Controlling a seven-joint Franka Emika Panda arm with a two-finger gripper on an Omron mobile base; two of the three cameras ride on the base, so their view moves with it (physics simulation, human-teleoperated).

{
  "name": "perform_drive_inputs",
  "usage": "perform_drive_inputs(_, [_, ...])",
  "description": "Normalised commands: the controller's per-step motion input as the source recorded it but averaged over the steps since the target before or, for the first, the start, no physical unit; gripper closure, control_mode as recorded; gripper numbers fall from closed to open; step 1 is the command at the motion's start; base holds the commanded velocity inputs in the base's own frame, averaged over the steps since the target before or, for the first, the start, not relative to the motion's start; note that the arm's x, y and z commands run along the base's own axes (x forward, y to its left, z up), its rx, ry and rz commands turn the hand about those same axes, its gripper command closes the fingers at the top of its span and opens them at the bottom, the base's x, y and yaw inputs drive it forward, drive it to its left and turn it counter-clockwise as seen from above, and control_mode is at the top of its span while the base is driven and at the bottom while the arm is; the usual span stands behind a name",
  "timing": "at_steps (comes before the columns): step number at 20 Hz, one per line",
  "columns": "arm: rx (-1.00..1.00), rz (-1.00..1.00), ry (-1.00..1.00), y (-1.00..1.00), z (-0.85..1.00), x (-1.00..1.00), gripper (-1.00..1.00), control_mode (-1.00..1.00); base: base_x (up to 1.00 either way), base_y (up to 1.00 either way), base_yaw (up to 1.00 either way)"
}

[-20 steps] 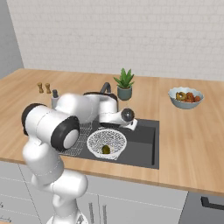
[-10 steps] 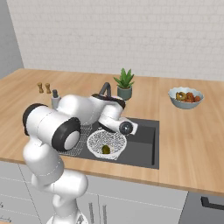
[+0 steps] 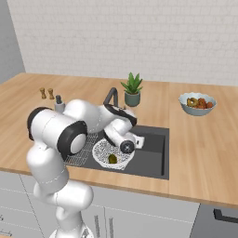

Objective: Put the colander in the sink, put the kiwi in the colander, and turn on the sink faucet and pour water over the colander.

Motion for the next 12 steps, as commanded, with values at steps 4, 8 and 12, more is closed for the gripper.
perform_drive_inputs(4, [-0.04, 0.0, -0.01, 0.0, -0.07, 0.0, -1.0, -1.0, 0.0, 0.0, 0.0])
perform_drive_inputs(8, [-0.02, 0.0, 0.0, 0.0, 0.0, 0.03, -1.0, -1.0, 0.0, 0.0, 0.0])
perform_drive_inputs(12, [0.0, 0.0, 0.0, 0.0, 0.0, 0.28, -1.0, -1.0, 0.0, 0.0, 0.0])
